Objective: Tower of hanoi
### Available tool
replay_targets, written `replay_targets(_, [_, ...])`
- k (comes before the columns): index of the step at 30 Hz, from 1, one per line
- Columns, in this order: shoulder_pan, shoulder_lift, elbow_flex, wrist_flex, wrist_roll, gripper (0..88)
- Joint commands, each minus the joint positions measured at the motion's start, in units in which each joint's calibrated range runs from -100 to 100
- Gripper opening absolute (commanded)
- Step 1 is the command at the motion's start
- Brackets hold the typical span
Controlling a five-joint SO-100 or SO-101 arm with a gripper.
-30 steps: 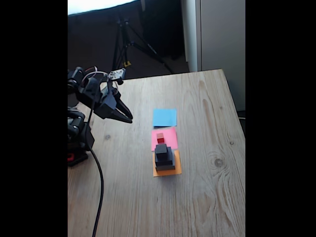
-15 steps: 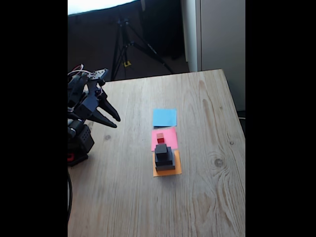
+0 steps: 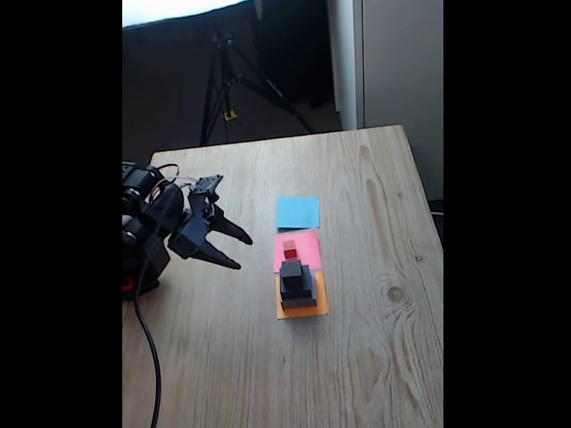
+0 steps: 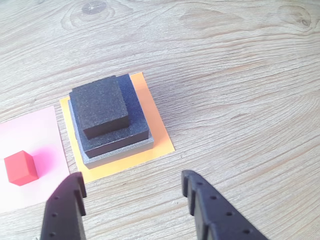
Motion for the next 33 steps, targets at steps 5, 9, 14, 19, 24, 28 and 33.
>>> replay_targets(5, [0.2,7.0,7.9,-22.1,0.2,21.8])
replay_targets(9, [-0.5,11.0,9.4,-28.8,-1.3,22.5])
replay_targets(14, [-1.7,13.5,11.9,-35.7,-2.5,23.6])
replay_targets(19, [-3.0,16.4,16.9,-46.0,-2.5,24.6])
replay_targets(24, [-4.5,19.3,17.0,-52.0,-6.0,25.0])
replay_targets(28, [-4.6,22.8,17.1,-57.4,-7.2,25.2])
replay_targets(33, [-3.8,27.8,17.2,-63.7,-7.3,25.5])
